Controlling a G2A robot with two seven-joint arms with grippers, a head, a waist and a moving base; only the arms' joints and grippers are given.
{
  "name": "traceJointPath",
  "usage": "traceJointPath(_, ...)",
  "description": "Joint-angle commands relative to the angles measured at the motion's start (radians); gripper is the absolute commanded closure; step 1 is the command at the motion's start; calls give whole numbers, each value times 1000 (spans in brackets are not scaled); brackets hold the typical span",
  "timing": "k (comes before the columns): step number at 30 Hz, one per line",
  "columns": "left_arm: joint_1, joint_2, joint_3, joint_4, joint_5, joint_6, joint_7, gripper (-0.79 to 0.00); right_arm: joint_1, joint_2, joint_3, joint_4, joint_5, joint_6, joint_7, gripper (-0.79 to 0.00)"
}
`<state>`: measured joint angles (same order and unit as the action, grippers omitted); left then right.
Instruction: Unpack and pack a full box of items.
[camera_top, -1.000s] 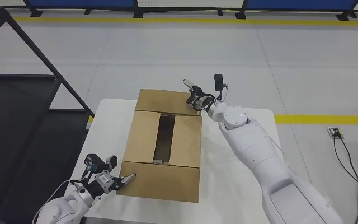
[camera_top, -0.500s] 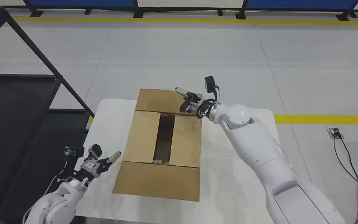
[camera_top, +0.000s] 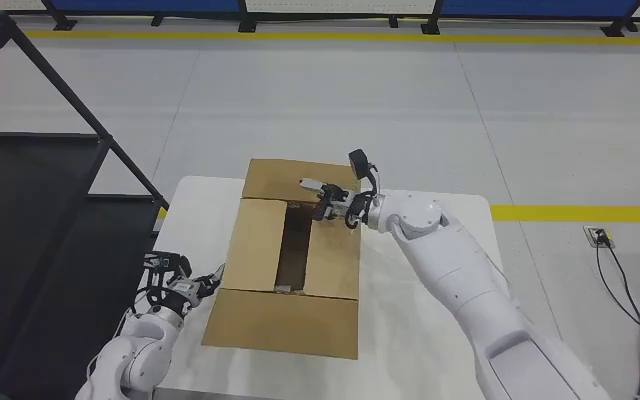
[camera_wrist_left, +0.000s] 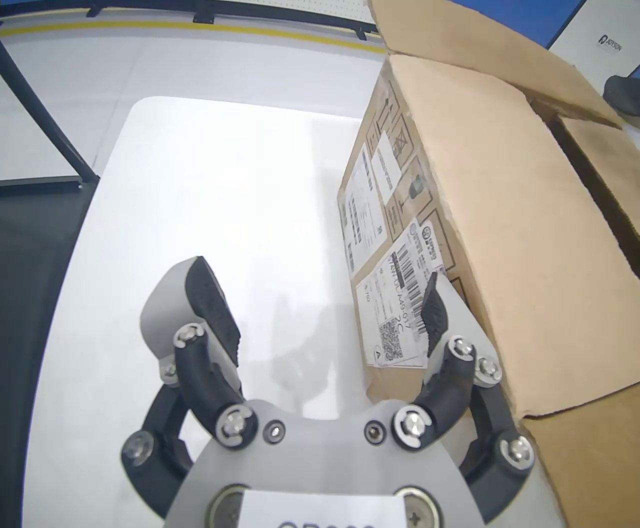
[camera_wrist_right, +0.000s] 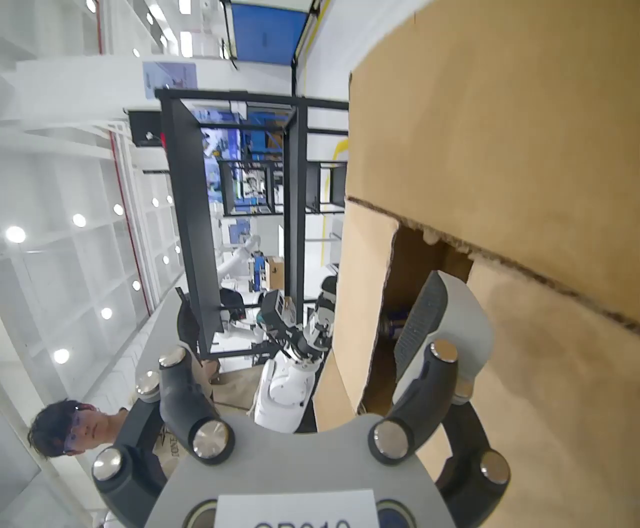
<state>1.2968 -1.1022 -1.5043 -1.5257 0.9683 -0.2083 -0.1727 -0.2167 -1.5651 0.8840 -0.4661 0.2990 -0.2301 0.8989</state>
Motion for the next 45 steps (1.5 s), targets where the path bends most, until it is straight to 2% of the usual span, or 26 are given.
traceJointPath(1, 7, 0, -1, -5, 2, -9, 5, -785, -6, -2, -11, -21, -18, 26, 29, -785)
traceJointPath(8, 35, 0, -17, -26, -5, -3, 17, -785, -9, -24, -47, -40, -46, 89, 62, -785)
traceJointPath(12, 47, -2, -37, -36, -36, 21, 38, -785, -5, -45, -71, -29, -49, 98, 74, -785)
traceJointPath(16, 79, -2, -66, -78, -78, 8, 58, -785, 3, -70, -95, -5, -54, 98, 66, -785)
traceJointPath(25, 167, 4, -123, -171, -128, -99, 76, -785, 25, -126, -120, 74, -28, 59, 43, -785)
traceJointPath(31, 219, 9, -148, -218, -95, -184, 97, -785, 40, -149, -105, 114, 23, -2, 75, -785)
traceJointPath(39, 264, 13, -146, -274, -9, -262, 119, -785, 61, -165, -95, 120, 27, -54, 66, -785)
traceJointPath(45, 275, 13, -125, -289, 45, -275, 133, -785, 75, -176, -103, 110, -10, -58, 29, -785)
